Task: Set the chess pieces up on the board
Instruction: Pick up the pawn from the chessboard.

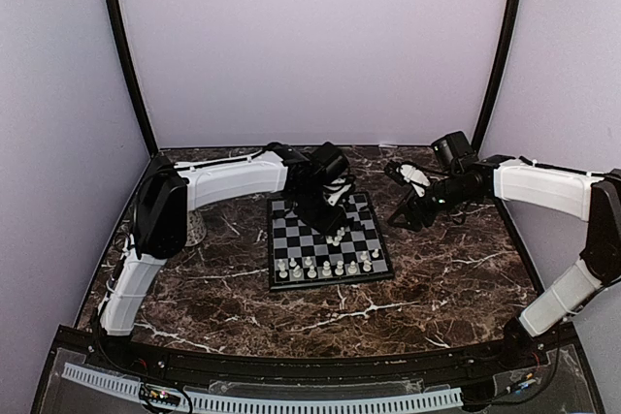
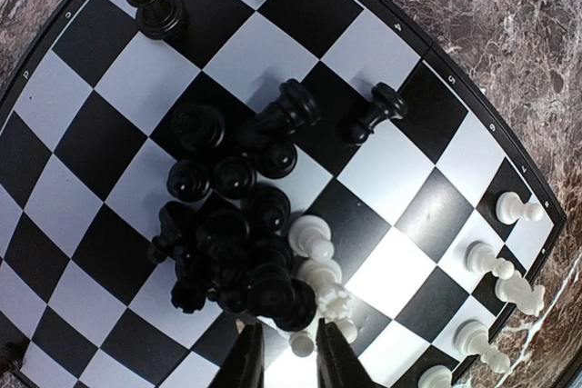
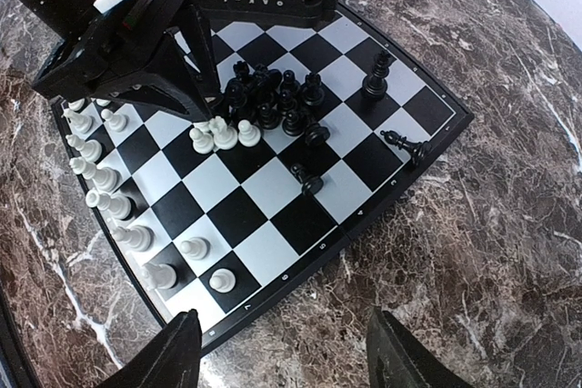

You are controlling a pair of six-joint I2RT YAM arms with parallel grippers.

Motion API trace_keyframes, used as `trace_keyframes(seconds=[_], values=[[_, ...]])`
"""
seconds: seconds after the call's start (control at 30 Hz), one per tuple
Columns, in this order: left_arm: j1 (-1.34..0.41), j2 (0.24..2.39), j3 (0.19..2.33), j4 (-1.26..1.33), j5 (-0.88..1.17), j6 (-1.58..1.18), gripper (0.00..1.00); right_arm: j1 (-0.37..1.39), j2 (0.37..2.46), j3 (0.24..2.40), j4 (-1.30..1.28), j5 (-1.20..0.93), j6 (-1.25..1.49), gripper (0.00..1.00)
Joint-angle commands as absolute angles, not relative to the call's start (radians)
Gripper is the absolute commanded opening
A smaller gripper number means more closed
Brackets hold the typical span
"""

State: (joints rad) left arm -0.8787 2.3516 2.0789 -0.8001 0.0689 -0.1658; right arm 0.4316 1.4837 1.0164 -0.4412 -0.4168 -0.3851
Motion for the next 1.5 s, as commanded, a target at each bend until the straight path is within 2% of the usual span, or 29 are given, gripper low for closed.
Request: trace_keyframes(seconds=[0.0, 0.33, 0.67, 0.93, 1.47], values=[[-0.874, 2.354, 2.103, -0.83, 0.075, -0.167, 0.22, 0.426, 1.466, 1.007, -0.421, -0.41, -0.393, 0.63], [-0.874, 2.357, 2.108, -0.86, 0.092, -0.171, 0.23, 0.426, 1.467, 1.007, -0.421, -0.409, -0.393, 0.63], [-0.873, 2.35, 2.111, -0.878, 0.102, -0.176, 0.07, 0.426, 1.469, 1.007, -0.423, -0.41, -0.393, 0.63], [-0.875, 2.297, 2.085, -0.934, 0.102, -0.188, 0.01, 0.426, 1.471, 1.007, -0.422, -0.411, -0.391, 0.63], [-0.907, 2.224, 1.983, -0.937, 0.164, -0.184, 0.0, 0.426, 1.474, 1.014, -0.425, -0.419, -0.391, 0.63]])
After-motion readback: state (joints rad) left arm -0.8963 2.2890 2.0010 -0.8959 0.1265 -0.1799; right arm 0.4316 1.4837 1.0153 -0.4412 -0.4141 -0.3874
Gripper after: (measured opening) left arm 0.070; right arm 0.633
